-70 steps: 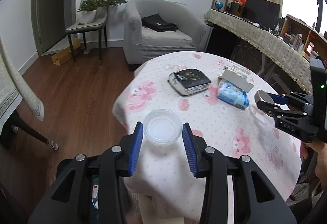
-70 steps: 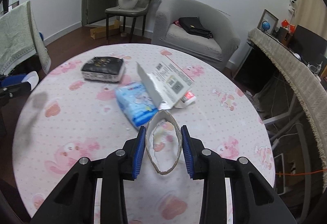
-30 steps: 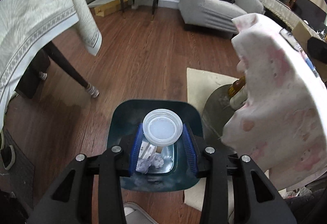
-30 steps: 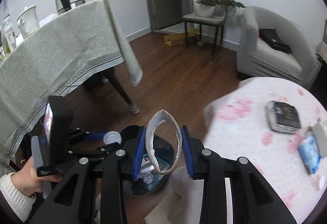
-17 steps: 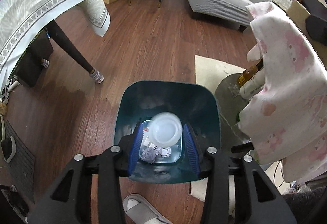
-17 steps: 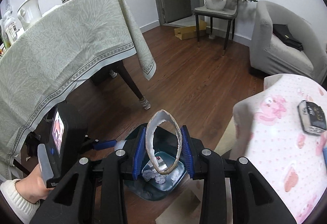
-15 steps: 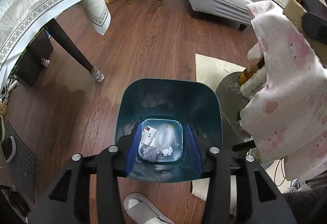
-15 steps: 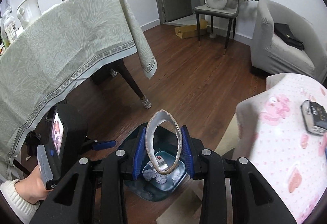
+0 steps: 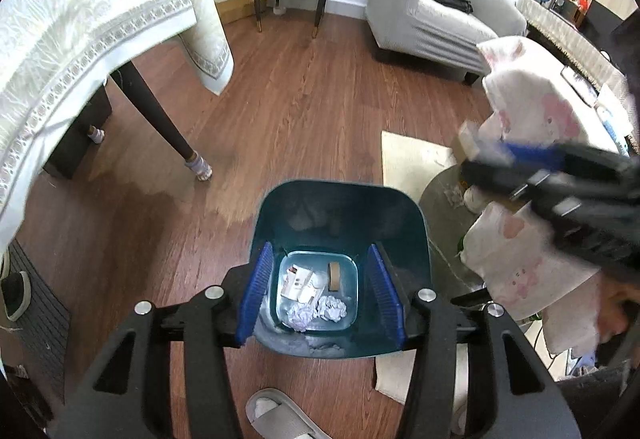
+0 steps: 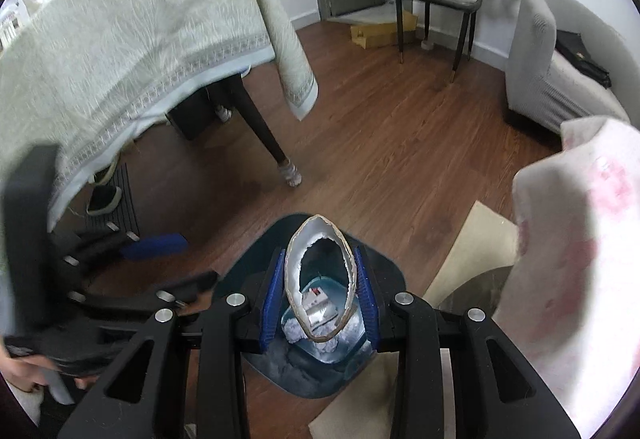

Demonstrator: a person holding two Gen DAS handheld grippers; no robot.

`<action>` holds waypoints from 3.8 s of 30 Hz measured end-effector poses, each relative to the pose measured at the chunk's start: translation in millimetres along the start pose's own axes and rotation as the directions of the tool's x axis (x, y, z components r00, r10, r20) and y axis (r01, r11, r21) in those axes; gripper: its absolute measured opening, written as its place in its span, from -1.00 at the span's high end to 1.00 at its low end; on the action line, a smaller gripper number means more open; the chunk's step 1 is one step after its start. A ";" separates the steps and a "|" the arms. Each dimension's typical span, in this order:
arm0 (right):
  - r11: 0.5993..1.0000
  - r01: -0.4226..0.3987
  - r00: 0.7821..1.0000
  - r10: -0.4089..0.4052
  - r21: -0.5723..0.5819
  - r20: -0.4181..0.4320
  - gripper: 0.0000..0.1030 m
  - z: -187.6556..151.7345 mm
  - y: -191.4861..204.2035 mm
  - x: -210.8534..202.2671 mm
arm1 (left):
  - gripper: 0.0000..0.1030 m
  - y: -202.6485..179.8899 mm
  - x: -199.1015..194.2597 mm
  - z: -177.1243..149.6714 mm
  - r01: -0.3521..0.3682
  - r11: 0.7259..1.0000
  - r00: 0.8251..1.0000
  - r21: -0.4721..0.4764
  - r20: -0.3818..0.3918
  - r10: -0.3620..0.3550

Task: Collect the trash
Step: 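Open the left tool to drop the lid while right tool releases the tape core into the bin, then move both tools back over the table toward the tissue pack and white box, then close the left tool on the black Face tissue pack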

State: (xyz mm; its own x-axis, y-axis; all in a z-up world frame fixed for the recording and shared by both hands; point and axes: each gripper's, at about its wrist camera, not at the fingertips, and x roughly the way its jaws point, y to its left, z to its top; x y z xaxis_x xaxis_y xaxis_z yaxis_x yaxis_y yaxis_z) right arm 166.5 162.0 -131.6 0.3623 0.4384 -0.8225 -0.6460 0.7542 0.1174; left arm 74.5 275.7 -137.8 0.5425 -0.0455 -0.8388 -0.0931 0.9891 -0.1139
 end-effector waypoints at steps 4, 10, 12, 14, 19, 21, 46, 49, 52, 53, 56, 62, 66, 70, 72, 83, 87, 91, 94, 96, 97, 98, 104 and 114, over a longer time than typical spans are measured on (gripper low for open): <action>1.000 0.006 0.999 -0.006 -0.008 -0.033 0.33 -5.1 0.0 14.9 | -0.05 -0.3 -15.9 7.5 0.005 1.000 0.999 -0.008 0.044 -0.005; 1.000 -0.010 0.997 0.009 -0.012 -0.072 0.33 -11.8 2.1 29.4 | -0.02 -2.0 -35.1 15.9 0.025 0.999 0.995 -0.033 0.102 -0.021; 1.000 -0.022 0.996 0.021 -0.013 -0.086 0.33 -15.2 5.9 36.0 | -0.01 -3.5 -40.6 17.4 0.032 0.999 0.993 -0.039 0.115 -0.027; 0.999 -0.031 0.995 0.029 -0.021 -0.096 0.33 -16.6 10.4 42.8 | 0.00 -5.8 -47.5 21.0 0.039 0.999 0.990 -0.037 0.135 -0.034; 0.999 -0.042 0.991 0.039 -0.022 -0.125 0.33 -21.3 15.6 58.0 | 0.10 -11.6 -64.0 26.4 0.045 0.999 0.983 -0.029 0.178 -0.039; 0.999 -0.046 0.990 0.043 -0.018 -0.133 0.33 -24.6 15.6 62.5 | 0.20 -15.2 -71.8 29.1 0.045 0.999 0.979 -0.026 0.199 -0.039; 0.997 -0.057 0.989 0.049 -0.059 -0.141 0.00 -30.9 11.4 46.1 | 0.42 -47.9 -144.6 59.0 0.043 0.999 0.920 0.029 0.388 -0.051; 0.995 -0.074 0.993 0.068 -0.061 -0.097 0.00 -22.3 10.1 27.3 | 0.42 -54.8 -149.4 67.3 0.042 0.999 0.913 0.034 0.405 -0.052; 0.994 -0.089 0.995 0.087 -0.062 -0.040 0.00 -11.4 6.9 -1.3 | 0.42 -63.7 -150.1 74.2 0.050 0.998 0.908 0.041 0.414 -0.062; 0.994 -0.092 0.996 0.090 -0.060 -0.027 0.01 -9.7 4.7 -8.1 | 0.42 -67.9 -149.6 76.6 0.046 0.998 0.907 0.048 0.416 -0.062; 0.994 -0.084 0.996 0.086 -0.063 0.022 0.04 -2.7 -3.9 -33.9 | 0.42 -76.3 -150.6 83.7 0.051 0.997 0.903 0.056 0.425 -0.070; 0.997 -0.052 0.994 0.056 -0.049 0.098 0.06 5.8 -31.6 -76.8 | 0.40 -93.9 -153.9 96.9 0.068 0.995 0.894 0.072 0.439 -0.092; 0.999 -0.018 0.991 0.022 -0.030 0.133 0.06 4.3 -54.8 -101.2 | 0.28 -113.5 -151.3 107.4 0.099 0.991 0.890 0.090 0.438 -0.129; 0.999 0.040 0.984 -0.036 -0.020 0.172 0.06 -1.0 -83.0 -130.0 | 0.10 -137.6 -142.0 114.0 0.098 0.986 0.892 0.133 0.428 -0.146; 0.998 0.062 0.980 -0.061 0.001 0.191 0.06 -4.8 -102.4 -145.0 | -0.06 -148.7 -136.4 118.4 0.108 0.984 0.891 0.145 0.424 -0.160; 0.985 0.147 0.958 -0.164 0.086 0.235 -0.11 -22.9 -185.7 -194.4 | -0.31 -208.0 -93.8 132.9 0.178 0.948 0.900 0.263 0.346 -0.265; 0.985 0.157 0.957 -0.170 0.070 0.234 -0.23 -32.0 -209.9 -208.8 | -0.38 -232.9 -74.5 131.0 0.176 0.914 0.901 0.367 0.313 -0.299; 0.984 0.156 0.957 -0.173 0.089 0.233 -0.27 -36.8 -236.9 -221.3 | -0.43 -260.1 -53.8 129.1 0.191 0.871 0.909 0.452 0.253 -0.331; 0.983 0.150 0.955 -0.173 0.111 0.241 -0.42 -43.8 -258.6 -230.6 | -0.53 -278.0 -36.7 129.6 0.236 0.836 0.913 0.496 0.182 -0.366; 0.981 0.149 0.956 -0.176 0.127 0.233 -0.46 -47.5 -269.9 -231.6 | -0.55 -288.4 -25.2 128.9 0.236 0.817 0.919 0.527 0.153 -0.364; 0.979 0.149 0.957 -0.178 0.138 0.229 -0.46 -51.0 -278.4 -232.3 | -0.56 -293.8 -18.2 129.6 0.234 0.807 0.925 0.543 0.132 -0.357; 0.978 0.148 0.957 -0.179 0.145 0.228 -0.46 -52.4 -283.4 -232.7 | -0.56 -298.0 -13.5 131.3 0.229 0.802 0.929 0.552 0.121 -0.349; 0.978 0.106 0.958 -0.149 0.181 0.247 -0.50 -57.4 -310.9 -238.4 | -0.63 -312.4 11.0 142.1 0.230 0.768 0.942 0.598 0.063 -0.331; 0.976 0.055 0.969 -0.104 0.213 0.224 -0.50 -59.6 -339.5 -229.7 | -0.76 -334.2 49.1 150.1 0.276 0.694 0.932 0.665 -0.009 -0.361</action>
State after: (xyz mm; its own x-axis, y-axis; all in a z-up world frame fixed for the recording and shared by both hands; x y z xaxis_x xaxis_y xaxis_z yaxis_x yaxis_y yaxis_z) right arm 262.6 -223.9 -15.7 0.5683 0.4559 -0.6850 -0.4672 0.8640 0.1875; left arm 257.6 -36.1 -61.0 0.5316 -0.4010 -0.7461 0.6402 0.7669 0.0439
